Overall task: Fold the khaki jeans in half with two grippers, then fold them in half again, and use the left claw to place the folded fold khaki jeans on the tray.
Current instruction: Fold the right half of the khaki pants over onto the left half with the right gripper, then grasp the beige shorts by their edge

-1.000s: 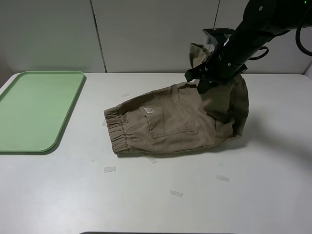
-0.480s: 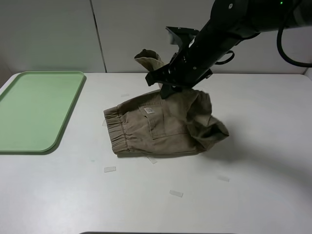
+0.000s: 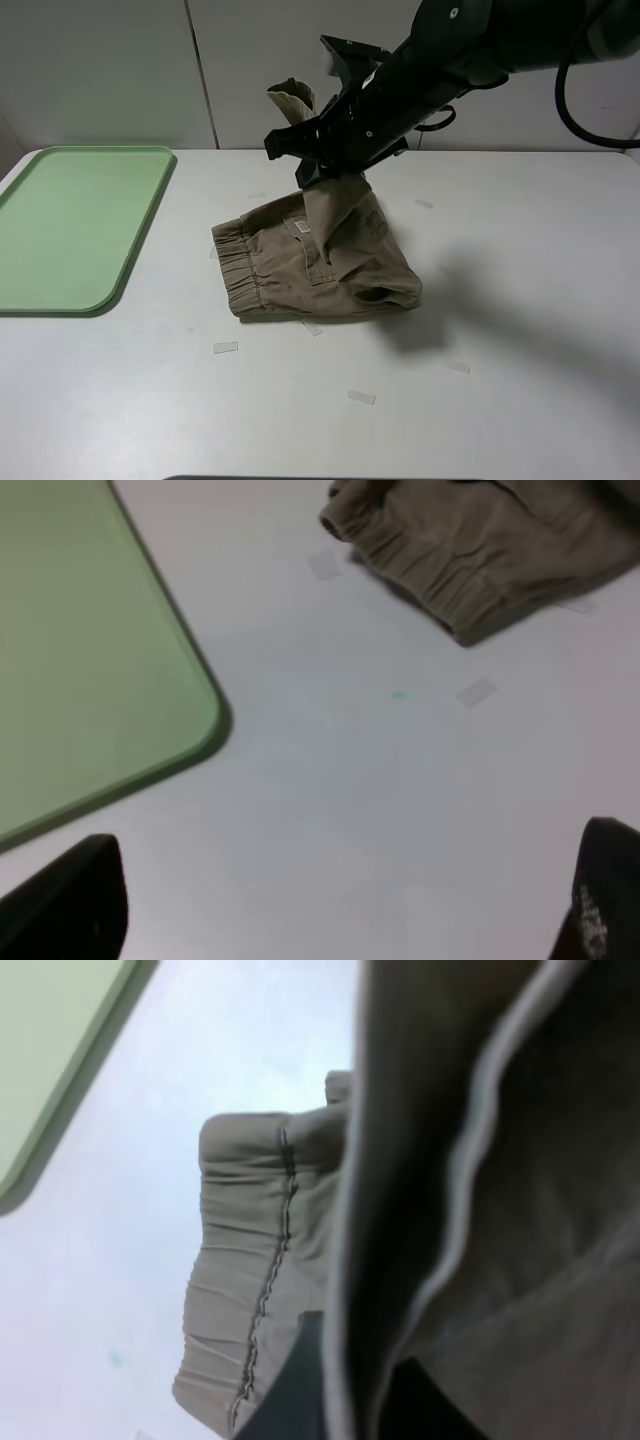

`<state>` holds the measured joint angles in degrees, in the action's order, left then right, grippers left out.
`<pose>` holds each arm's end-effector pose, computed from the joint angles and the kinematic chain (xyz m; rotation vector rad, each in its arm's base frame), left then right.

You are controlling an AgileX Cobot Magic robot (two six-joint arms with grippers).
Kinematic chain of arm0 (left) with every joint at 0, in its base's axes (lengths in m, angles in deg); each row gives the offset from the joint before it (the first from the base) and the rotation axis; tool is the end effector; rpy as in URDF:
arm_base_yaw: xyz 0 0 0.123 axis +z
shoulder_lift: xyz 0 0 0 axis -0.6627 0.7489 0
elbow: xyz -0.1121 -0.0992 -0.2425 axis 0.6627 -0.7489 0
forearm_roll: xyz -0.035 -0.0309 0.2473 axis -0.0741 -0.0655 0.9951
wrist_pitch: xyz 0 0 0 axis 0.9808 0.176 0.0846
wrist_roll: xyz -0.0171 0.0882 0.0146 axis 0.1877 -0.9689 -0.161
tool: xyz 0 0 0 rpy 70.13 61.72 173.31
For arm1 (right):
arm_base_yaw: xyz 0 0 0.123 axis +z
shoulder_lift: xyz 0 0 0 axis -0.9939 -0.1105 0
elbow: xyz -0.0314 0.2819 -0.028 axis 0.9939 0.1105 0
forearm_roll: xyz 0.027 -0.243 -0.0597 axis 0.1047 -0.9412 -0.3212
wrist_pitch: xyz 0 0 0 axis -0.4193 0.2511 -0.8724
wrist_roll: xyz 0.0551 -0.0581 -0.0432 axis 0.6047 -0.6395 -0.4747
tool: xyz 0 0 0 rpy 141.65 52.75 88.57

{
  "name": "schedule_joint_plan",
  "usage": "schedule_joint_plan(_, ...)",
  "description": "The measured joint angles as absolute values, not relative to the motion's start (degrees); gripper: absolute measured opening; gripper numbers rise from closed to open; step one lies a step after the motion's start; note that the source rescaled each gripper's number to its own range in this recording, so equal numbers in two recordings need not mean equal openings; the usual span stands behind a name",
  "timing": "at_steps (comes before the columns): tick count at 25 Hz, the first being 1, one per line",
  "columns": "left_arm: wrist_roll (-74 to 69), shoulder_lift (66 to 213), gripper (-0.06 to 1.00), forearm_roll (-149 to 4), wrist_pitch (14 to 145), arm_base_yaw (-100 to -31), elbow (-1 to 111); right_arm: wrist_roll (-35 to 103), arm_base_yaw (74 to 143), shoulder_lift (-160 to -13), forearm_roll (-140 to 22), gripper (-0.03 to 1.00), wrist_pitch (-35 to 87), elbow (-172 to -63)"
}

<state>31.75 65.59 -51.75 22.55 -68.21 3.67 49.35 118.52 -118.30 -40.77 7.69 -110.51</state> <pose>-0.0009 0.0115 0.2753 0.4662 1.9910 -0.1442 0.3170 0.2435 0.2240 -0.5106 2.5007 0.6202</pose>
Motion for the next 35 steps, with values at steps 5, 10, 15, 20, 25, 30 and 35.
schedule_joint_plan(5, 31.75, 65.59, 0.93, -51.11, 22.55, -68.21, 3.67, 49.07, 118.52, -118.30, -40.58, 0.16, 7.74, -110.51)
schedule_joint_plan(10, 31.75, 65.59, 0.93, -51.11, 22.55, -68.21, 3.67, 47.80, 118.59, -118.30, -40.35, 0.78, 7.74, -110.51)
schedule_joint_plan(15, 31.75, 65.59, 0.93, -51.11, 22.55, -68.21, 3.67, 47.74, 119.60, -118.30, -39.16, 0.84, 8.05, -110.51)
schedule_joint_plan(20, 31.75, 65.59, 0.93, -51.11, 22.55, -68.21, 3.67, 47.74, 120.08, -118.30, -38.60, 0.82, 8.71, -110.51)
schedule_joint_plan(25, 31.75, 65.59, 0.93, -51.07, 22.55, -68.21, 3.67, 47.35, 120.50, -118.30, -40.57, 0.82, 8.99, -110.51)
schedule_joint_plan(30, 31.75, 65.59, 0.93, -51.07, 22.55, -68.21, 3.67, 45.57, 119.87, -118.30, -48.46, 0.82, 7.67, -110.51)
schedule_joint_plan(35, 31.75, 65.59, 0.93, -51.07, 22.55, -68.21, 3.67, 45.42, 117.24, -117.20, -54.85, 0.82, 6.72, -110.51)
